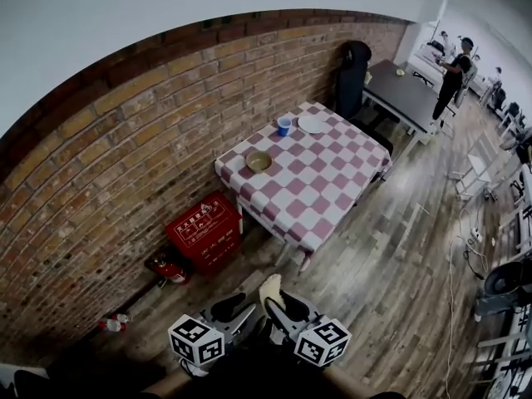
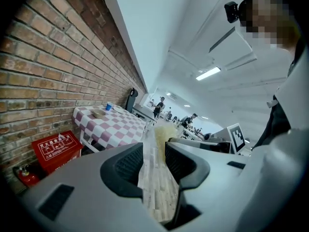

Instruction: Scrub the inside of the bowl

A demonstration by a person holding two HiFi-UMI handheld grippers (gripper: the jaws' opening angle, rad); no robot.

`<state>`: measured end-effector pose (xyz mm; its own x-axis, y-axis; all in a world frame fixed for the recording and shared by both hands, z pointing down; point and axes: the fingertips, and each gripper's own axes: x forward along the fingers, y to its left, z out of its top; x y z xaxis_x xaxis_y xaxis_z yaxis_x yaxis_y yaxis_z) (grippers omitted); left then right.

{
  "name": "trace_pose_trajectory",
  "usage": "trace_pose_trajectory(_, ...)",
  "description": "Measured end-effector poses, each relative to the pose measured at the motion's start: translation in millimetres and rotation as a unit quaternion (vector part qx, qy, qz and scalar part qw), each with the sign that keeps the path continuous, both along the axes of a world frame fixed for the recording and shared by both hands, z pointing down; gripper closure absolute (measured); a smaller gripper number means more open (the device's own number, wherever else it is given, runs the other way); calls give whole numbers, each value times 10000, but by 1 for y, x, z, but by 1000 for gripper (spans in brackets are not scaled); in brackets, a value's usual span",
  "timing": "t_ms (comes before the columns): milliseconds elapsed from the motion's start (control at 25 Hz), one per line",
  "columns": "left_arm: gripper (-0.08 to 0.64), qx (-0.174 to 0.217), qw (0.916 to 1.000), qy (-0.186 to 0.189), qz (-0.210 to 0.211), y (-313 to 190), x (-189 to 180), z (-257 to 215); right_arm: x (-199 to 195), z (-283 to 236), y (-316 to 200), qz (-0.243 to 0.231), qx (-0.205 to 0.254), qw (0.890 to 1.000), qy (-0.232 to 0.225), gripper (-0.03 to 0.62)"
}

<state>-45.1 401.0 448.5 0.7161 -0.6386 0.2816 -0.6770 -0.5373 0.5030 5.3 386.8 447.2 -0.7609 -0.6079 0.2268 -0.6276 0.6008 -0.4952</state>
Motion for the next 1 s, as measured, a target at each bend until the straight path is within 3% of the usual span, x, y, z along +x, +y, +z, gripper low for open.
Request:
trace_pose_trajectory(440, 410, 84, 9996, -135, -220, -88, 42, -9, 49, 2, -96, -47, -177, 9998, -92, 437)
trace_pose_trajectory(840, 410, 0, 9991, -104, -418, -131, 46, -8, 55, 7, -141, -188, -334, 9992, -102, 437)
trace_pose_trajectory(1000, 408, -25, 9995, -67, -311, -158, 50, -3, 64, 10, -166, 21, -360, 9993, -99, 437)
